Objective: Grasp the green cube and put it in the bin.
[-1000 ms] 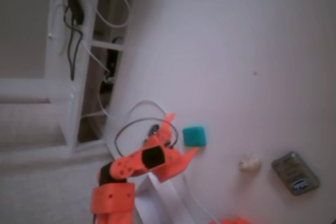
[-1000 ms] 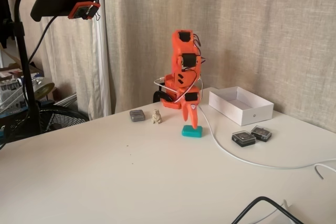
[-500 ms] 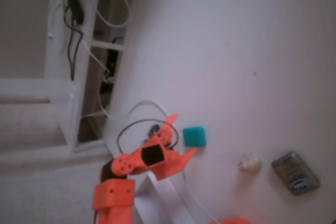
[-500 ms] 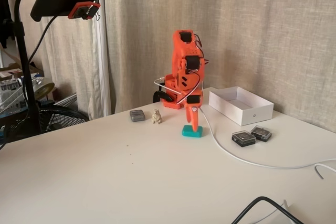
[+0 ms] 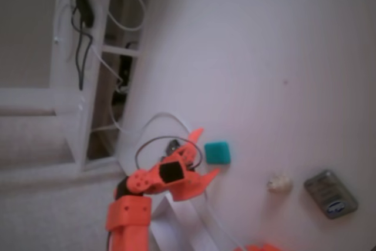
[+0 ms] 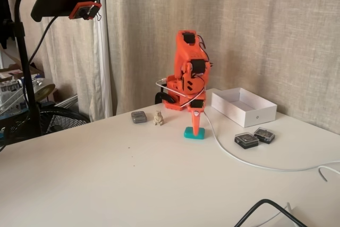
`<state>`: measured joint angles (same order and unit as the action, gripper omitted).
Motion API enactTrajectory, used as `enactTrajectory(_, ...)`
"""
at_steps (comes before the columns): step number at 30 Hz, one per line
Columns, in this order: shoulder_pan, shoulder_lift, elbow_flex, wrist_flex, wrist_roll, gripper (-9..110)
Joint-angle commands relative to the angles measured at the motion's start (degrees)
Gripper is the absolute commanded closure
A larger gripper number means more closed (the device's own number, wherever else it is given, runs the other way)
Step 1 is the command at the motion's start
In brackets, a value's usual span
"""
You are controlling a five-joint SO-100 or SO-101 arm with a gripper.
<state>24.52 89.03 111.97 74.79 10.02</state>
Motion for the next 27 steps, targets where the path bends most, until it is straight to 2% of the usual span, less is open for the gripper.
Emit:
enactTrajectory(1,0.0,-0.9,-0.7,0.2,0.0,58)
enactTrajectory(16,1.1,-6.9,-1.1,-0.5,-0.5,59)
enactTrajectory(27,1.0,-7.3,-1.1,-0.7,-0.7,84)
